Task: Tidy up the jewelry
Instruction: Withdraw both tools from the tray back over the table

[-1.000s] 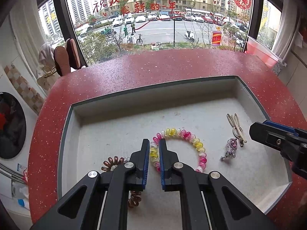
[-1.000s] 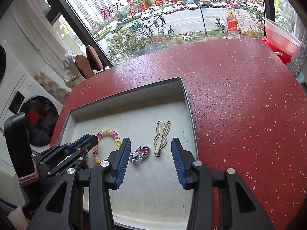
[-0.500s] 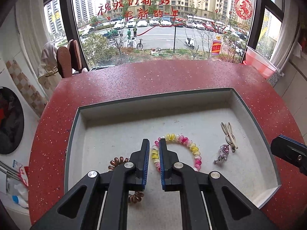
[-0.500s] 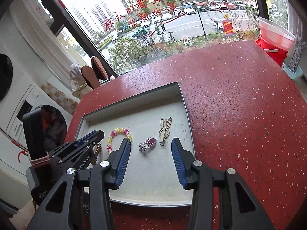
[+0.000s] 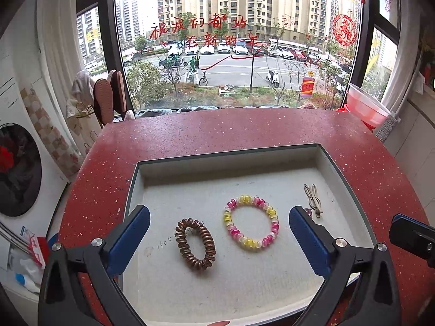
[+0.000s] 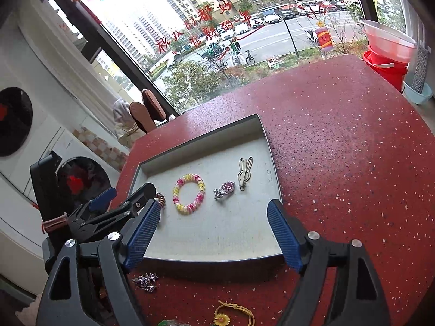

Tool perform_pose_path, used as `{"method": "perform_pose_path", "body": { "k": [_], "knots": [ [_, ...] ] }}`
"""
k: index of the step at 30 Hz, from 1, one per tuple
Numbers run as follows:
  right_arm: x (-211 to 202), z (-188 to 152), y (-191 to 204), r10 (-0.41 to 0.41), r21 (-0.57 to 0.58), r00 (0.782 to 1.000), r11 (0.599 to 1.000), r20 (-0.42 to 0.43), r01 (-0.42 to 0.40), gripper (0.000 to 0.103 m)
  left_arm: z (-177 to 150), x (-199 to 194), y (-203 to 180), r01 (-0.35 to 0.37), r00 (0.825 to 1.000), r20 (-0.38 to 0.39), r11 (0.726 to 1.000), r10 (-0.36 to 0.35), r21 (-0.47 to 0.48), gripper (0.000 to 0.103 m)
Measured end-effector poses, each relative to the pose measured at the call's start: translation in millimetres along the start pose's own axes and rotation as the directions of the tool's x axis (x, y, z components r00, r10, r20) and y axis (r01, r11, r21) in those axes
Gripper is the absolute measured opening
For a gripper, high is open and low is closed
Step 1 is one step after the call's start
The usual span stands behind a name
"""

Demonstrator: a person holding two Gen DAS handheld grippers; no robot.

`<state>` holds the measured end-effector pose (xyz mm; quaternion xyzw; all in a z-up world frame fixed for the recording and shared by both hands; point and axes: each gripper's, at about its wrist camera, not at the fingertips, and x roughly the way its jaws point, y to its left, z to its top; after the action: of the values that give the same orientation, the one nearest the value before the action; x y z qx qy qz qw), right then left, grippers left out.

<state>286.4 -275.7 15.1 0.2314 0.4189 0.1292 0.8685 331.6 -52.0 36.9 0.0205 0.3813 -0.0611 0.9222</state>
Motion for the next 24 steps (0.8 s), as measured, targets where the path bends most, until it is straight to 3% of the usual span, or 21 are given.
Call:
{"method": "perform_pose_path", "body": {
  "k": [2, 12, 13, 24],
  "knots": [
    [-9.2, -4.0, 2.1, 0.019, -0.001, 1.000, 1.000, 0.021, -0.019, 0.091, -5.1, -10.4, 1.6, 0.001, 1.000, 0.008, 1.000, -0.001, 0.006, 0.103],
    [-43.9, -31.8, 13.3, 0.019, -0.045, 0.995, 0.999, 0.096, -0.015, 0.095, -42.5, -58.5, 13.4, 0.021, 1.000, 0.000, 1.000, -0.021, 0.013, 0.103],
    [-45.5, -34.3, 12.7, 0.017, -0.042, 0.996, 0.999, 0.093, -0.013, 0.103, -47.5, -62.3, 13.3, 0.018, 1.000, 0.000, 1.000, -0.018, 0.015, 0.103],
    [-59.5, -60.7, 8.3, -0.051, -0.064, 0.999, 0.997, 0.017, 0.051, 0.103, -97.7, -88.0, 20.5, 0.040, 0.998, -0.045, 0.999, -0.039, 0.023, 0.103]
  ]
}}
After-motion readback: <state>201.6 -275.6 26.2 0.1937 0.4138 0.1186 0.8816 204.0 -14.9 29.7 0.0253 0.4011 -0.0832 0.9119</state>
